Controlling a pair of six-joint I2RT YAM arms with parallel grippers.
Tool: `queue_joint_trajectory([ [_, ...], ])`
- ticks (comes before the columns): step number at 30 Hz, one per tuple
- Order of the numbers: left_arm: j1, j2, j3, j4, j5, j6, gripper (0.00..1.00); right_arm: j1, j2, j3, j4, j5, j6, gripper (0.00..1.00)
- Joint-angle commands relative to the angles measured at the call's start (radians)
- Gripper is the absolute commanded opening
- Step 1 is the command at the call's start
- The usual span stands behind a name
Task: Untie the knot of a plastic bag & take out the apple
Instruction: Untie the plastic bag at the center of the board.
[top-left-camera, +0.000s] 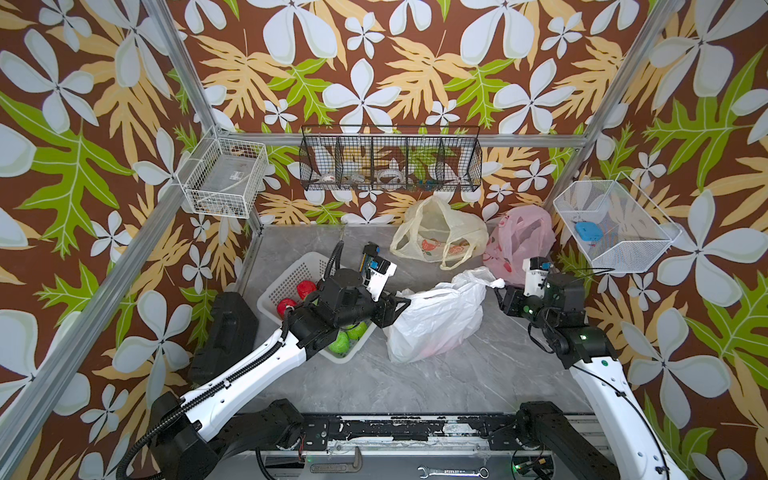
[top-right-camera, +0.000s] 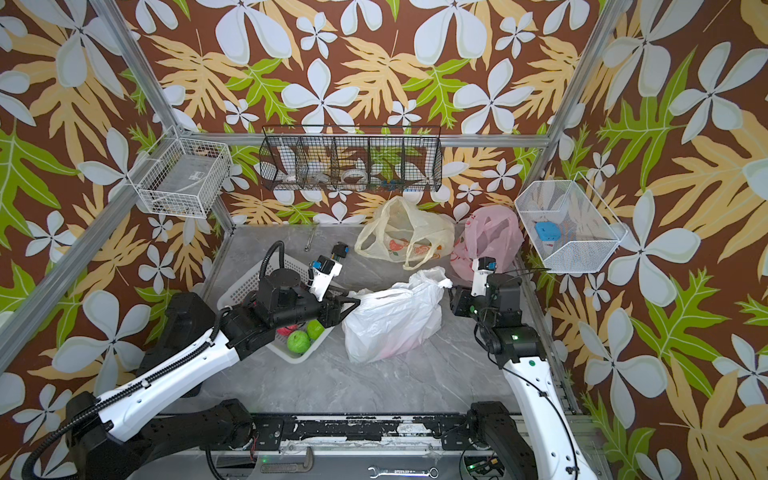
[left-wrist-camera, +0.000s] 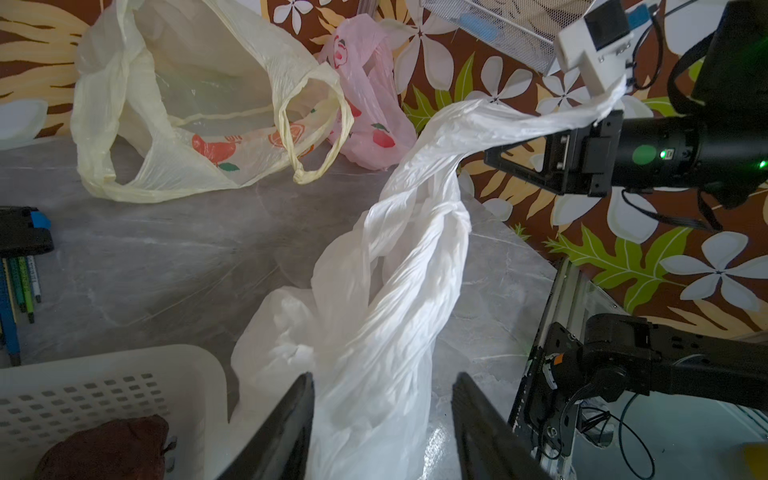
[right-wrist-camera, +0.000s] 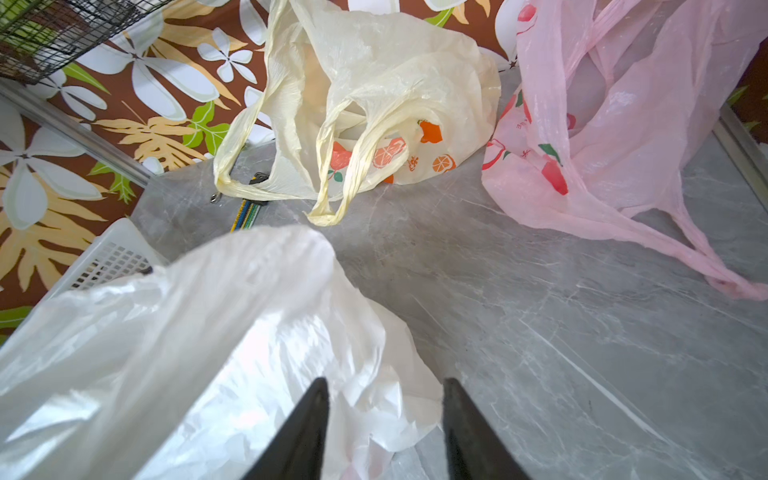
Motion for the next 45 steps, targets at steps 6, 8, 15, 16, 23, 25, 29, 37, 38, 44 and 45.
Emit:
queue_joint_trajectory([
  [6,0.001,0.152,0.146,0.063,-0.012,0.013,0.44,0.018,-0.094,-0.148,0.019,-0.159,0.139,0.77],
  [8,0.001,0.221,0.181,0.060,-0.035,0.019,0.31,0.068,-0.083,-0.167,0.057,-0.149,0.163,0.82],
  [15,-0.007,0.352,0.190,0.057,0.041,-0.012,0.23,0.202,0.069,-0.216,0.271,-0.125,0.184,0.78],
  [16,-0.014,0.347,0.167,0.058,0.044,-0.006,0.23,0.203,0.104,-0.240,0.330,-0.135,0.195,0.73],
  [23,-0.132,0.236,-0.069,-0.002,-0.018,0.051,0.27,0.198,0.277,-0.219,0.527,-0.035,0.158,0.05],
  [25,-0.150,0.191,-0.151,-0.010,-0.036,0.040,0.29,0.199,0.325,-0.176,0.539,-0.036,0.124,0.00],
  [29,-0.159,0.086,-0.282,-0.011,-0.049,0.013,0.33,0.198,0.412,-0.074,0.501,-0.064,0.014,0.00],
  [37,-0.158,-0.064,-0.229,-0.026,-0.237,-0.033,0.40,0.199,0.316,-0.013,0.259,0.027,-0.009,0.62],
  [38,-0.158,-0.060,-0.210,-0.021,-0.262,-0.048,0.41,0.199,0.279,-0.026,0.229,0.057,0.007,0.64],
  [44,-0.159,0.093,-0.046,0.072,-0.338,-0.150,0.56,0.201,0.034,-0.180,0.187,0.013,0.168,0.68],
  [45,-0.158,0.138,-0.013,0.087,-0.337,-0.163,0.57,0.201,0.000,-0.208,0.204,-0.018,0.201,0.68],
])
